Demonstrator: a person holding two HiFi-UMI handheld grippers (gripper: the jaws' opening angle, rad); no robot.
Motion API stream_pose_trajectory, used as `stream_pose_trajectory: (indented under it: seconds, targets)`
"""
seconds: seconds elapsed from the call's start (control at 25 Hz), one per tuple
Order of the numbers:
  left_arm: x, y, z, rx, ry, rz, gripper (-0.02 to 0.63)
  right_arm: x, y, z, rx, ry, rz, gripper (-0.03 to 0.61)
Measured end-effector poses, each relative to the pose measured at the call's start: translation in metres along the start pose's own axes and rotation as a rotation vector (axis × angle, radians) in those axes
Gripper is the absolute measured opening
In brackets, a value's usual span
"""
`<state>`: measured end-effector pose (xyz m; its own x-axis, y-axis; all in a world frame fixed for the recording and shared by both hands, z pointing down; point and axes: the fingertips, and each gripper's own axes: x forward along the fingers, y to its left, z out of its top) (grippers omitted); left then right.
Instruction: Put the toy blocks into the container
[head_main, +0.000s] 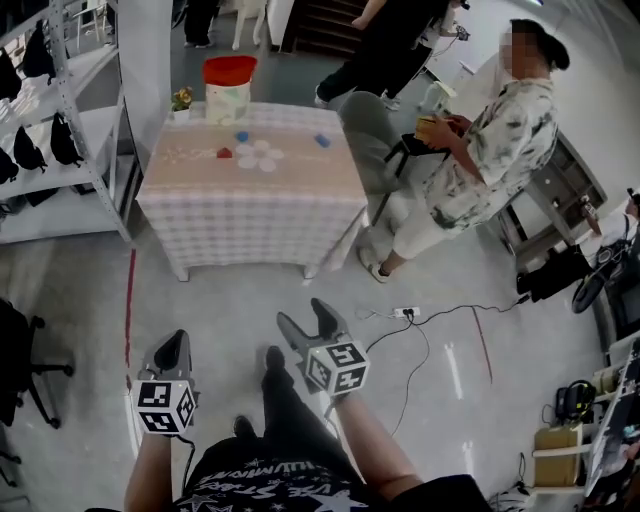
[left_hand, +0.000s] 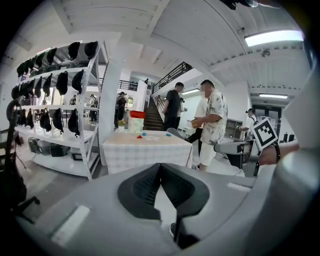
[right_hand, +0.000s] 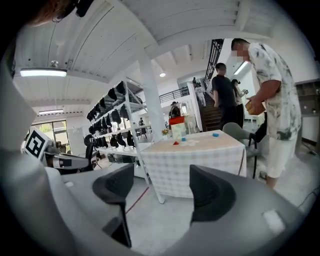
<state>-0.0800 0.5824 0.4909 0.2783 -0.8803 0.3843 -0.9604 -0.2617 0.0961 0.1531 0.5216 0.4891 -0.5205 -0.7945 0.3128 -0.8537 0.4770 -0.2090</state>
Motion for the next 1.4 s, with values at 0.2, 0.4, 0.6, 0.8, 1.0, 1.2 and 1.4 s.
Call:
stream_pose_trajectory:
  seconds: [0.2,0.4,0.6,0.8,1.0,1.2,1.4]
  targets:
    - [0.045,0.014,0.022,-0.002,0.006,0.054,0.009,0.05,-0.041,0.01,0.009,0.038,0.038,0.365]
    - [0.107,0.024,0.06,-0.035,-0.007,0.109,0.009,0.108,-0.098,0.045,0.015,0.037,0.071,0.365]
    - [0.159,0.025,0.1,-0.031,-0.028,0.149,0.009,0.16,-0.139,0.078,0.048,0.056,0.123,0.365]
    - [0.199,0.032,0.113,-0.039,-0.02,0.193,0.009,0.204,-0.16,0.093,0.036,0.079,0.18,0.365]
    - [0.224,0.041,0.127,-0.054,-0.034,0.239,0.009,0.239,-0.169,0.102,0.027,0.113,0.242,0.365]
    - [0.237,0.057,0.141,-0.061,-0.034,0.265,0.009,0.266,-0.162,0.106,0.004,0.149,0.291,0.365]
    - [0.258,0.081,0.148,-0.073,-0.027,0.275,0.009,0.303,-0.155,0.111,-0.012,0.181,0.314,0.365]
